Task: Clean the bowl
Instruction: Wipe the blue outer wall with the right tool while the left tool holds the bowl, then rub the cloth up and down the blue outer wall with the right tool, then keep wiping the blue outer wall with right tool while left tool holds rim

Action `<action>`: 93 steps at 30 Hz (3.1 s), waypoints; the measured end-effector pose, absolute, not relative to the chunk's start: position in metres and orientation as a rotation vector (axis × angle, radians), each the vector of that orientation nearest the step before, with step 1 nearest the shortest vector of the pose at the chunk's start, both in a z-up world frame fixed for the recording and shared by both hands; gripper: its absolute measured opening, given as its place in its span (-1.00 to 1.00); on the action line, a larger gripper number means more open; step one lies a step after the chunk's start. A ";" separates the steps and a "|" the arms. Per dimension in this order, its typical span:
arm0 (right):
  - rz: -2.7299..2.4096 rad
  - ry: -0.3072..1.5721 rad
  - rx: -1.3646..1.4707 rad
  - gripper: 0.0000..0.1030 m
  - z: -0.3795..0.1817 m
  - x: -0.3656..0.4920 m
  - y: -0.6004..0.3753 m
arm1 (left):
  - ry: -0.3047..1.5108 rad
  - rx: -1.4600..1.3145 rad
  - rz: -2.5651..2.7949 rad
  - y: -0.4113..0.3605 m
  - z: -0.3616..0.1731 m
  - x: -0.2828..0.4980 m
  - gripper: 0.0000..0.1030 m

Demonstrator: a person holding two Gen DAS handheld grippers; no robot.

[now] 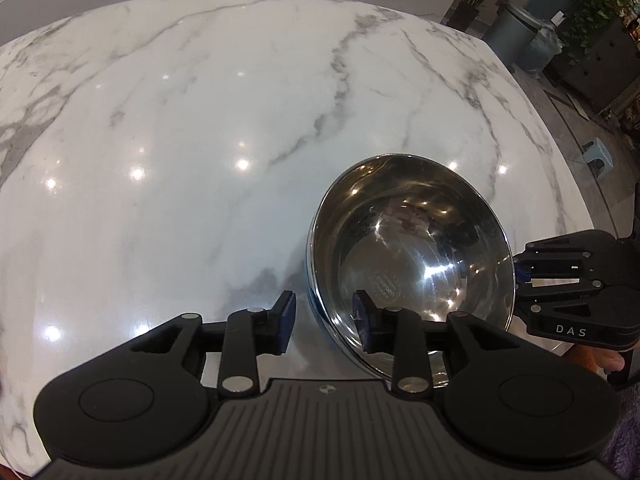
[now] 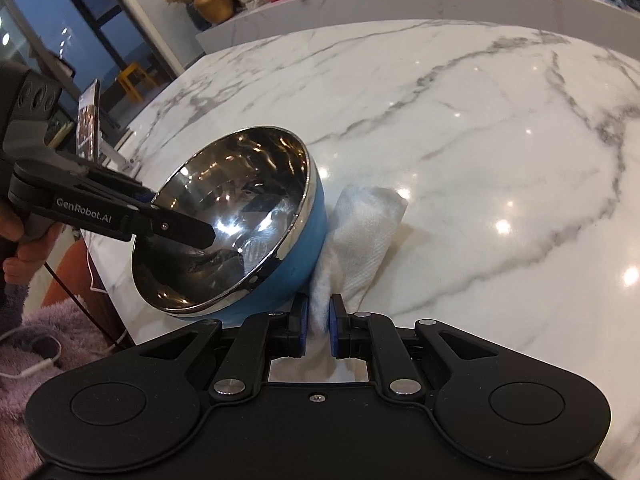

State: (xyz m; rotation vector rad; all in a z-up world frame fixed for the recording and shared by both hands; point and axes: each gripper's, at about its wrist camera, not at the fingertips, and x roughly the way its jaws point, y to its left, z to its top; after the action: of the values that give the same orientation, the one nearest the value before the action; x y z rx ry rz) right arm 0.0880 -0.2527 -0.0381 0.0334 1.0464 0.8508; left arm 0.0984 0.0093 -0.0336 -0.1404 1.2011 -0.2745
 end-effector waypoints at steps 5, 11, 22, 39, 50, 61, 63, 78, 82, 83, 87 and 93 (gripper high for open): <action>0.788 1.052 0.231 -0.79 -0.049 0.086 -0.271 | 1.219 -0.144 -0.287 0.005 -0.039 0.097 -0.49; 0.645 0.975 0.447 -0.73 -0.059 0.066 -0.286 | 1.219 -0.147 -0.292 0.003 -0.040 0.095 -0.49; 0.476 0.869 0.645 -0.80 -0.072 0.046 -0.283 | 1.217 -0.163 -0.288 0.003 -0.040 0.090 -0.49; 0.432 0.876 0.702 -0.81 -0.082 0.053 -0.281 | 1.220 -0.163 -0.281 0.000 -0.041 0.091 -0.44; 0.450 0.857 0.783 -0.81 -0.077 0.050 -0.295 | 1.205 -0.182 -0.255 0.005 -0.040 0.095 -0.55; 0.479 0.784 0.898 -0.81 -0.056 0.047 -0.314 | 1.178 -0.185 -0.220 0.008 -0.031 0.095 -0.56; 0.482 0.787 0.908 -0.81 -0.057 0.048 -0.314 | 1.181 -0.181 -0.217 0.006 -0.031 0.094 -0.55; 0.467 0.889 0.786 -0.81 -0.074 0.049 -0.289 | 1.148 -0.112 -0.200 0.004 -0.032 0.104 -0.68; 0.468 0.916 0.760 -0.81 -0.082 0.048 -0.281 | 1.158 -0.150 -0.190 0.008 -0.034 0.103 -0.67; 0.469 0.919 0.759 -0.81 -0.083 0.047 -0.280 | 1.167 -0.171 -0.185 0.010 -0.035 0.102 -0.57; 0.470 0.919 0.753 -0.81 -0.083 0.046 -0.279 | 1.198 -0.215 -0.156 0.013 -0.040 0.099 -0.35; 0.468 0.918 0.750 -0.81 -0.083 0.045 -0.278 | 1.195 -0.198 -0.177 0.007 -0.037 0.094 -0.35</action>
State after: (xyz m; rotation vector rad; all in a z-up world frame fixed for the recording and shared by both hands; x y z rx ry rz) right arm 0.0449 -0.2783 -0.0834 0.7500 0.9177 0.4679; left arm 0.0939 0.0069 -0.0366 -0.1982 1.1954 -0.1773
